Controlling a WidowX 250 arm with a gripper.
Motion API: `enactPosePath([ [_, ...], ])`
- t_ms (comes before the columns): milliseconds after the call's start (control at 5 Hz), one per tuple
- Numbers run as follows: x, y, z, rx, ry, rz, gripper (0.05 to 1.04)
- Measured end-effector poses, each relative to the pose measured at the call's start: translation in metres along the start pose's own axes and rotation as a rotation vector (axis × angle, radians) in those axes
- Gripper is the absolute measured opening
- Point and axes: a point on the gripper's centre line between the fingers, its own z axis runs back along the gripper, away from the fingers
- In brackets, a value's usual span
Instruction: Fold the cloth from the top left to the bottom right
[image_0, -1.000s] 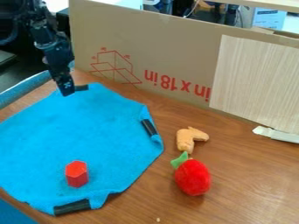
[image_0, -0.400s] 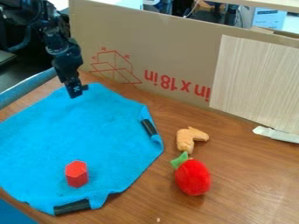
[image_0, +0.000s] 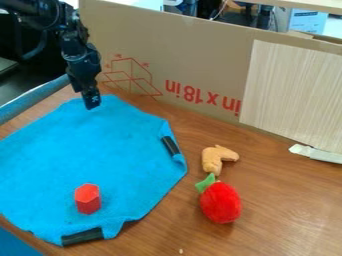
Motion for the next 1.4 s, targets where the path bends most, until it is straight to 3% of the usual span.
enactPosePath([
  [800,0.007,0.006,-0.013,0.022,0.044,0.014,1.001],
  [1200,0.014,0.014,-0.024,0.044,0.094,0.034,0.972],
  [1400,0.017,0.015,-0.025,0.028,0.100,0.044,0.706],
])
